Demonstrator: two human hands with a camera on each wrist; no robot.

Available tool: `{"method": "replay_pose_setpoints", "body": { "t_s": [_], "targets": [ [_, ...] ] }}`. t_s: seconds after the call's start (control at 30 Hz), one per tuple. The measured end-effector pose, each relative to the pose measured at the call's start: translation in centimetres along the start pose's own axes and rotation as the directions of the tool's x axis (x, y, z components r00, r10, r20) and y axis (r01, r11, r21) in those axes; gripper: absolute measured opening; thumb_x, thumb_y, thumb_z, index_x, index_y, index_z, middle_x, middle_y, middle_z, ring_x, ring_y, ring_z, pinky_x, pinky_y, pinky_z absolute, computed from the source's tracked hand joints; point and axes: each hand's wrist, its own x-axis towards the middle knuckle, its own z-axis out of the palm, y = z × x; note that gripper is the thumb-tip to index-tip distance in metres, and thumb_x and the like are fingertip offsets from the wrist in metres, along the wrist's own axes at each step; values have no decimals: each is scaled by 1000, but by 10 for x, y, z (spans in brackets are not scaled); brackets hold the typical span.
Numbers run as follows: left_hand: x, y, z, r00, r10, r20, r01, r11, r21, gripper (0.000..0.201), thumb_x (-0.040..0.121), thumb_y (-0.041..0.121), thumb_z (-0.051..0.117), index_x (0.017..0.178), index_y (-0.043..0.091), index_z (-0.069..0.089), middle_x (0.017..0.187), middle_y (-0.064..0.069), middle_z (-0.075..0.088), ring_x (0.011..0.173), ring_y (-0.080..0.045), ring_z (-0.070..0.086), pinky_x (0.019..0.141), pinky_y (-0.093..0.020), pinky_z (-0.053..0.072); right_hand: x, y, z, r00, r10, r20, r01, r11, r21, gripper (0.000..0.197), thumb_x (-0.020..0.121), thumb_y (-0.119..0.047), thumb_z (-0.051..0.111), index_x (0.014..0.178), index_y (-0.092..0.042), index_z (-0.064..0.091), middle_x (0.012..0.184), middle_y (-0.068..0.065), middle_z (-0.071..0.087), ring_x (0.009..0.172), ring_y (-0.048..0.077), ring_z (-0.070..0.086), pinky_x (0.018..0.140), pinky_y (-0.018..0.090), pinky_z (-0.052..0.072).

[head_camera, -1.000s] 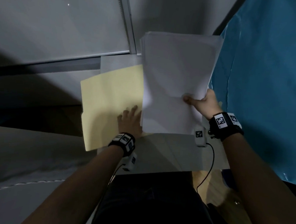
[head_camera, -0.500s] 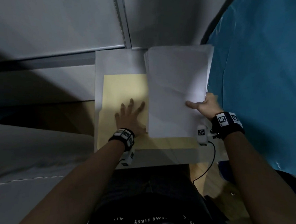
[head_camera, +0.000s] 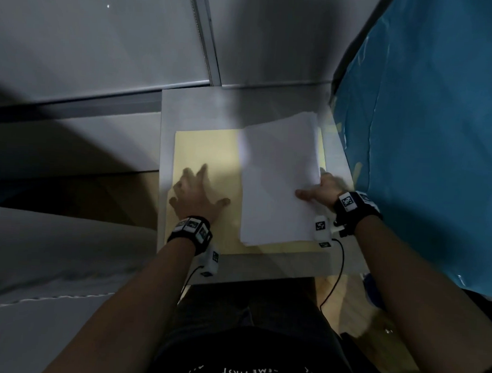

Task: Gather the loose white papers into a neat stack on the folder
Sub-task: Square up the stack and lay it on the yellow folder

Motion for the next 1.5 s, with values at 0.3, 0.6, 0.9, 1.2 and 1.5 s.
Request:
{"method": "replay_pose_setpoints", "body": {
  "t_s": [0.3, 0.6, 0.9, 1.2, 1.5],
  "targets": [
    [22, -31, -17, 886, -455, 83, 463, 876, -136, 151, 26, 71, 97, 146, 8, 32, 146, -19, 39, 134, -39, 42, 109, -54, 44, 2, -6, -17, 966, -58, -252, -42, 926, -375, 58, 75, -75, 69, 90, -24, 46, 87, 2, 63, 89, 25, 62, 96, 44, 45],
    [16, -35, -44, 878, -430, 209, 475, 838, -269, 128, 32, 68, 99, 142, 22, 53, 145, -9, 54, 138, -37, 48, 111, -52, 44, 16, -10, 2, 951, 60, -303, -199, 869, -454, 96, 70, -68, 78, 139, -9, 48, 139, 15, 51, 130, 35, 50, 99, 43, 47],
    [-3, 2, -124, 882, 243, 403, 192, 594, -781, 87, 79, 87, 46, 108, 12, 78, 102, -7, 79, 88, -29, 78, 71, -34, 62, 27, -1, -15, 944, 180, -275, -232, 958, -167, 70, 91, -74, 38, 111, -11, 64, 122, 17, 65, 114, 34, 63, 114, 54, 34],
    [-4, 46, -27, 760, 469, 450, -245, 848, -470, 59, 93, 68, 60, 147, 47, 53, 155, -3, 44, 142, -28, 48, 119, -47, 41, 9, -17, -19, 962, 195, -193, -156, 967, 200, 80, 100, -73, 25, 148, -13, 49, 143, 24, 56, 127, 41, 59, 104, 52, 49],
    [-6, 34, 23, 964, 157, 217, -47, 897, -440, 124, 51, 30, 101, 156, 25, 34, 143, -6, 34, 136, -35, 40, 112, -49, 44, -10, -7, 26, 1000, -7, -5, 7, 999, 45, 98, 94, -64, 61, 164, -12, 15, 169, 10, 23, 151, 28, 33, 123, 42, 30]
  ]
}}
